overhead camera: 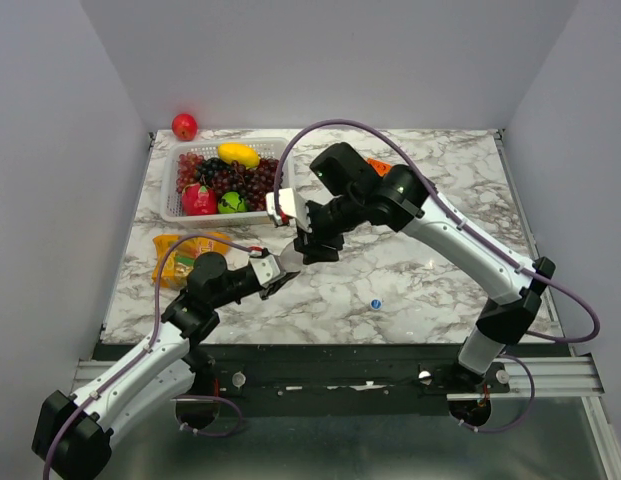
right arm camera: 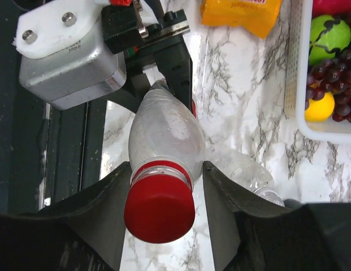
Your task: Screw on the bottle caps
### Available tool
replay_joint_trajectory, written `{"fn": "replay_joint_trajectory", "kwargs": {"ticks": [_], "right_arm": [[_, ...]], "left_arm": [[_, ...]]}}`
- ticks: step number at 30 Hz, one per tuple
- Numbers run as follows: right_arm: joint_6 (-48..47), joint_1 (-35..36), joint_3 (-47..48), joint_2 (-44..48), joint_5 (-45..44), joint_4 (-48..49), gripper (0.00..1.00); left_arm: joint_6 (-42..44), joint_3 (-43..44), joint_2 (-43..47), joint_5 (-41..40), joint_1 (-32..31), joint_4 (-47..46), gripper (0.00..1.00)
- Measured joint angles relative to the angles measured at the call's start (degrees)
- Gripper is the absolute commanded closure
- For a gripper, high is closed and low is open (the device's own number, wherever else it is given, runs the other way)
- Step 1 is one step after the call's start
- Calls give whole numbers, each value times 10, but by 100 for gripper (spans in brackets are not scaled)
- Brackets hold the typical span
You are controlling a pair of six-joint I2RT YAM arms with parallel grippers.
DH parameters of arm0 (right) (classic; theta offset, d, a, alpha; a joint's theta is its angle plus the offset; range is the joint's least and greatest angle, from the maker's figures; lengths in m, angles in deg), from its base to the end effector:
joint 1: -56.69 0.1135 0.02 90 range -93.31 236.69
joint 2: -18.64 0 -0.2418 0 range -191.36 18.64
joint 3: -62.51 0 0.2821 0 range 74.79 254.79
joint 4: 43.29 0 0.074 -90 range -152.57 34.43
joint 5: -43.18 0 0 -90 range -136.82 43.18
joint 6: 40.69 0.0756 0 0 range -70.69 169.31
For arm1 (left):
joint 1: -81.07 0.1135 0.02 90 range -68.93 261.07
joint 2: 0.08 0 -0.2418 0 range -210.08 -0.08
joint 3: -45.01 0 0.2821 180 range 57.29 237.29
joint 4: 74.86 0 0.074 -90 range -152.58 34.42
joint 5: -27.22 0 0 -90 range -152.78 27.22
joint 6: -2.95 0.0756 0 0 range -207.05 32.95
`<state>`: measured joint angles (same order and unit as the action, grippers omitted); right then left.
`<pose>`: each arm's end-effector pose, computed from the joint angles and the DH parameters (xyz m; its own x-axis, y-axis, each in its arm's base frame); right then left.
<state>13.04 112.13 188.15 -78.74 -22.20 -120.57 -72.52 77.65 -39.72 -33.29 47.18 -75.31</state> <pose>0.1971 0.3416 0.3791 0.1893 -0.6732 -0.7148 -0.9819 -0.1334 -0.1344 0.1890 -0.1718 0.2174 0.1320 0.1744 -0.9758 0.8866 0.4195 0.1949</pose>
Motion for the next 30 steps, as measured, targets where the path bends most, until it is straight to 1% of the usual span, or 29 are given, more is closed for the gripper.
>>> {"fn": "replay_joint_trajectory", "kwargs": {"ticks": [6,9,11,13,15,30], "right_arm": [[-13,12,8,-13,-25,-22,36],[-15,12,2,-12,-30,-22,30],[-17,12,-6,-12,-33,-24,19],[-19,12,-10,-12,-38,-27,13],[-16,12,-10,-10,-42,-25,1],[2,12,18,-10,-44,-26,0]], "left_arm": [[0,0,-4,9,0,0,100],[-1,0,-4,14,0,-7,100],[-6,1,-4,20,-2,-26,100],[-11,4,-2,26,-3,-40,100],[-16,4,-1,32,-4,-47,100],[-37,-3,-2,49,-4,-104,100]]}}
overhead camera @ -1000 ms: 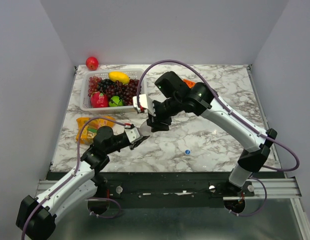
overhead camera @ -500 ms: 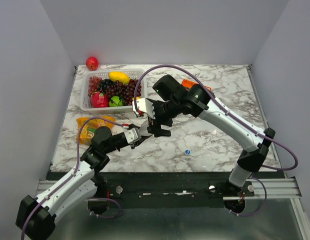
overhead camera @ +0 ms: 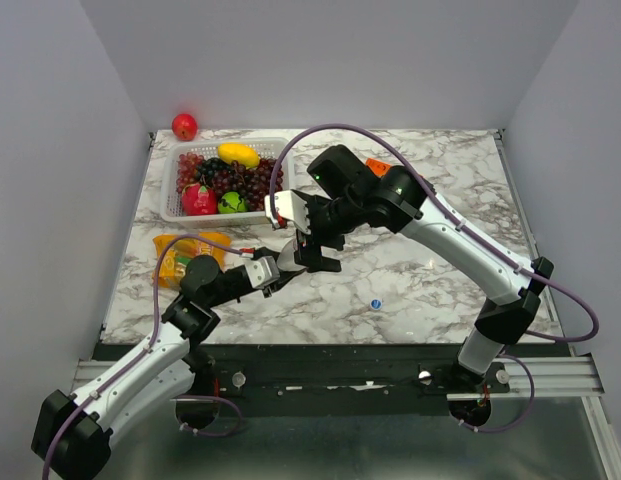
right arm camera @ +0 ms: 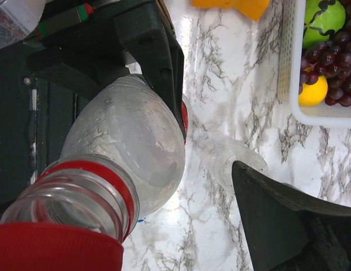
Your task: Screw on the bottle caps
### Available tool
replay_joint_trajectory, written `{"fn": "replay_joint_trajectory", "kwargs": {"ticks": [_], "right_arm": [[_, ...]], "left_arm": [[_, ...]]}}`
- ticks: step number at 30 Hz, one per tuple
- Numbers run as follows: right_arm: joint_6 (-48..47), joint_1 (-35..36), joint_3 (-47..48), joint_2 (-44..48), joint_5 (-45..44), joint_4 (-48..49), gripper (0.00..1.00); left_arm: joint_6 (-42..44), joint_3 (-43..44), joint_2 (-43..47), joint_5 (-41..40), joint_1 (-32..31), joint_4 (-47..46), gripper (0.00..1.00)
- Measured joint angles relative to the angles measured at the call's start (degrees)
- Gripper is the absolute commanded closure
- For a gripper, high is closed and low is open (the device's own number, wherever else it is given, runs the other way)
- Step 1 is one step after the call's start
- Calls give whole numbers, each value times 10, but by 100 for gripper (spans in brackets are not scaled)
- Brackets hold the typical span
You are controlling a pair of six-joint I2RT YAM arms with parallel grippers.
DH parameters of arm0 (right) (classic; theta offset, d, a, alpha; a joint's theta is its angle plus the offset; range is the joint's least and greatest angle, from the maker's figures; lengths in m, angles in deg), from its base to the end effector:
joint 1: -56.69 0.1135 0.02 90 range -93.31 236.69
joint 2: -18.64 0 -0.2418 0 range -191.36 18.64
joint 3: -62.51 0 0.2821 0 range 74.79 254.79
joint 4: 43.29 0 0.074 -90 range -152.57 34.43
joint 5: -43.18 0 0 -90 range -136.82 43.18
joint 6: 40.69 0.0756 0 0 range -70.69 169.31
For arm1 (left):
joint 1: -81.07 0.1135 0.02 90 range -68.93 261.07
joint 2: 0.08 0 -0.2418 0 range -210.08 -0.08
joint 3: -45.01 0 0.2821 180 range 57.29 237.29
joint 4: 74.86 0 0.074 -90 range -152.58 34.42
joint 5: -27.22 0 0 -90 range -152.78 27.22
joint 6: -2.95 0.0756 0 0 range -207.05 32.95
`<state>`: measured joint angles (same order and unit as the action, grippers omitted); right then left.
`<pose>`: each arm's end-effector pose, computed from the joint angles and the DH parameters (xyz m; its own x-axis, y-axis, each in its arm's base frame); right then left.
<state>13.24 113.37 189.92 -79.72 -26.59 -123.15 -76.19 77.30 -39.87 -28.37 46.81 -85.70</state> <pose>0.1942 0.3431 0.3774 0.1882 -0.7195 -0.6686 -0.9814 -0.1123 -0.1554 0.1826 -0.1761 0.2394 0.2226 0.0364 -0.9742 0.9050 0.3639 0.2204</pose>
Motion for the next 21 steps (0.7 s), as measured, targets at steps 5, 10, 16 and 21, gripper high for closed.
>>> {"fn": "replay_joint_trajectory", "kwargs": {"ticks": [5,10,16,21], "right_arm": [[-6,0,0,0,1,-1,0],[-11,0,15,-5,2,-16,0],[-16,2,55,-31,-1,-54,0],[-21,3,57,-45,-3,-71,1]], "left_arm": [[-1,-2,-4,6,0,-2,100],[0,-2,-8,12,0,-4,100],[3,-2,-17,14,0,-6,100],[11,-2,-31,23,0,3,100]]}}
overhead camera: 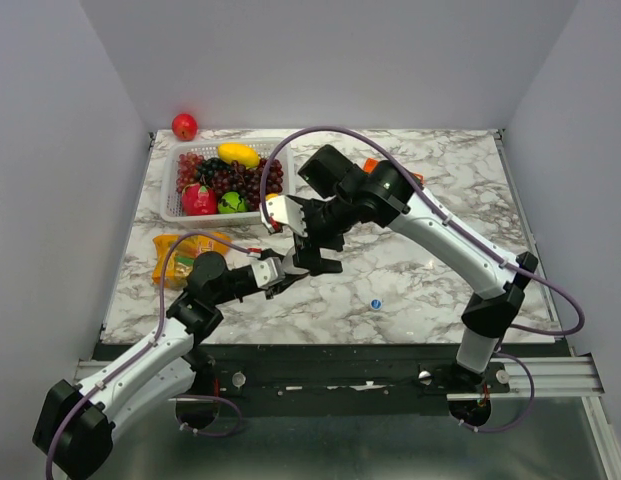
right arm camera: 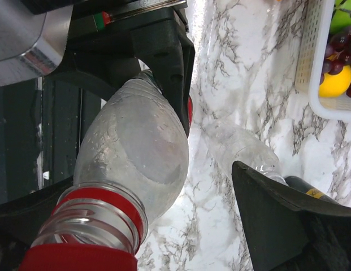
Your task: Screw on the bottle caps
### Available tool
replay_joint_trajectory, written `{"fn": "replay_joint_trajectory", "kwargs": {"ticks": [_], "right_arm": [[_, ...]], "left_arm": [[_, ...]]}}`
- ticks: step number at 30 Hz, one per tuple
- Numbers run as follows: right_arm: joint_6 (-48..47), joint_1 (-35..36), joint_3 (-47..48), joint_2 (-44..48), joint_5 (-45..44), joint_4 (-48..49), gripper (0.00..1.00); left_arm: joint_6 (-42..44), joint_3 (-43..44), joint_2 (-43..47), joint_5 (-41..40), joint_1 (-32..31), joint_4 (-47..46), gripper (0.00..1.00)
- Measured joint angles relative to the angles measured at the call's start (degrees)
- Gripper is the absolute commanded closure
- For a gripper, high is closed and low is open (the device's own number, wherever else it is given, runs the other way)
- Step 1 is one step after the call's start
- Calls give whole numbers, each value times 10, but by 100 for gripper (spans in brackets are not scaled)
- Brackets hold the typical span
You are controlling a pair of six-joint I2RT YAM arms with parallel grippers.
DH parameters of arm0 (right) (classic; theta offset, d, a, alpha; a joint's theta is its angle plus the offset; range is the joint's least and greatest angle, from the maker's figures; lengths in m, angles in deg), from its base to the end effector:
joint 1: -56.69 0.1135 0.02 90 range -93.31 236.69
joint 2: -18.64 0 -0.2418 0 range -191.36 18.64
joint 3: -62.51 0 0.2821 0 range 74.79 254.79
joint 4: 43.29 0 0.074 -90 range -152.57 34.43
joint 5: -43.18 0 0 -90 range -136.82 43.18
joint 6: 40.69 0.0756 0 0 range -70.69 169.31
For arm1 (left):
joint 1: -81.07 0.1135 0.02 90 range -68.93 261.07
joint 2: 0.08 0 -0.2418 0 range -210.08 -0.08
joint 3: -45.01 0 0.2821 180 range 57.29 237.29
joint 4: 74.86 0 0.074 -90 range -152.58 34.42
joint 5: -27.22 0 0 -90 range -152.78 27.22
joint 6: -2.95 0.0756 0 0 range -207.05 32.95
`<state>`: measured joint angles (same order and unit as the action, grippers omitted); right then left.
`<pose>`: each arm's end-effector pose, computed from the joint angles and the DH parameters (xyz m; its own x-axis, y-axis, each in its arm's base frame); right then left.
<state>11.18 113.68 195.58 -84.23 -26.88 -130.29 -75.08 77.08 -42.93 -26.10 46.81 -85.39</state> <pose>0.1947 0.3470 0.3697 0.1910 -0.7715 -0.6069 -0.9816 -0.1536 -0.1136 0.1849 -0.1806 0.2246 0.1925 0.0701 -0.9788 0.9254 0.3190 0.2048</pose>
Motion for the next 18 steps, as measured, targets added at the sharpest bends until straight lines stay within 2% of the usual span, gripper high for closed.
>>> {"fn": "replay_joint_trajectory", "kwargs": {"ticks": [10,18], "right_arm": [[-16,3,58,-45,0,-43,1],[-25,6,71,-66,0,-48,0]], "left_arm": [[35,0,-4,1,1,22,100],[34,-31,-3,-16,1,-22,100]]}}
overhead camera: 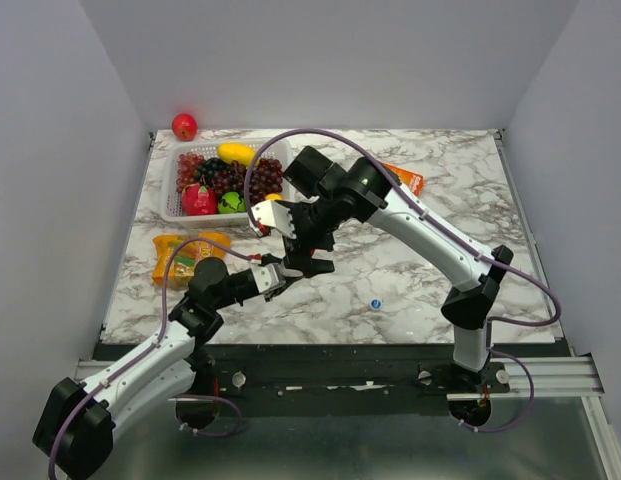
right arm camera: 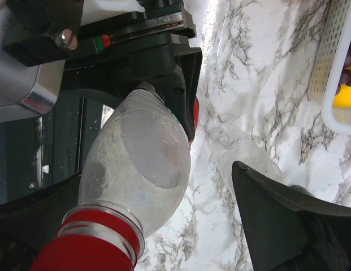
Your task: Screw on the bottle caps
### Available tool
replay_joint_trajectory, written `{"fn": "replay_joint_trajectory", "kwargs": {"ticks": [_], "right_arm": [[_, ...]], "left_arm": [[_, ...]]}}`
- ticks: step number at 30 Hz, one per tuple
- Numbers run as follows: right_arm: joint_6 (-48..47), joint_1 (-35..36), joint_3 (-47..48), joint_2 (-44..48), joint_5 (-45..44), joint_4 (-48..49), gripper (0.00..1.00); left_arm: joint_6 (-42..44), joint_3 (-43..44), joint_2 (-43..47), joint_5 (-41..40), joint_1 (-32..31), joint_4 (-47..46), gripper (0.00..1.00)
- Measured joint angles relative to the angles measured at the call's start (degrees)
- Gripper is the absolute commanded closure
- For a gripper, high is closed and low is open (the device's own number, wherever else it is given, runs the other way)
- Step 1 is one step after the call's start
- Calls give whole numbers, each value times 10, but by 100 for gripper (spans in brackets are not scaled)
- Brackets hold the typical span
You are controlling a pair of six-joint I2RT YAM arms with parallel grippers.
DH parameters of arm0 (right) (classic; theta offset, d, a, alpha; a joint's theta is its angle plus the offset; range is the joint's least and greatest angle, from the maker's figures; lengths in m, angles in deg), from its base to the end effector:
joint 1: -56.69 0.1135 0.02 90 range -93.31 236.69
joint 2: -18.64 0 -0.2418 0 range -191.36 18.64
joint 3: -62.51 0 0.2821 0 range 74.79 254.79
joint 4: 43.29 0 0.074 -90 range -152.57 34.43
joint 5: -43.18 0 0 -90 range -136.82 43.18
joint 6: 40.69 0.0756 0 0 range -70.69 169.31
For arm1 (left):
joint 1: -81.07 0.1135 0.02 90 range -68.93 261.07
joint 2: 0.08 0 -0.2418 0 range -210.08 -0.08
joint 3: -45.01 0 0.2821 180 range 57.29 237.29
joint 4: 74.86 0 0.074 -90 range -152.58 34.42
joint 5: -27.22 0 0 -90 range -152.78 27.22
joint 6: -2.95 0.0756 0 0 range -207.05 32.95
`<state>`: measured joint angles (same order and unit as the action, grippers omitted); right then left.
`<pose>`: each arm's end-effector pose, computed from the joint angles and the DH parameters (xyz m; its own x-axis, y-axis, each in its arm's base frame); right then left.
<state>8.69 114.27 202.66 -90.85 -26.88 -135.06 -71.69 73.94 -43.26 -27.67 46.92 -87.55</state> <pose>0.1999 0.3628 0.3583 0.2178 -0.7986 -0.5611 -0.9750 -0.2042 -0.0879 0.1849 -0.1779 0.2058 0.2259 0.1086 -0.9681 0.9076 0.3375 0.2497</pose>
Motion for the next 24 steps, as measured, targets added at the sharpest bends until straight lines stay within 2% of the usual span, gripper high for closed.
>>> {"fn": "replay_joint_trajectory", "kwargs": {"ticks": [9,24], "right_arm": [[1,1,-16,-16,-8,5,0],[19,1,-19,-17,-16,14,1]], "left_arm": [[-48,-55,-21,-23,-1,-93,100],[-86,-74,-29,-31,-1,-136,100]]}}
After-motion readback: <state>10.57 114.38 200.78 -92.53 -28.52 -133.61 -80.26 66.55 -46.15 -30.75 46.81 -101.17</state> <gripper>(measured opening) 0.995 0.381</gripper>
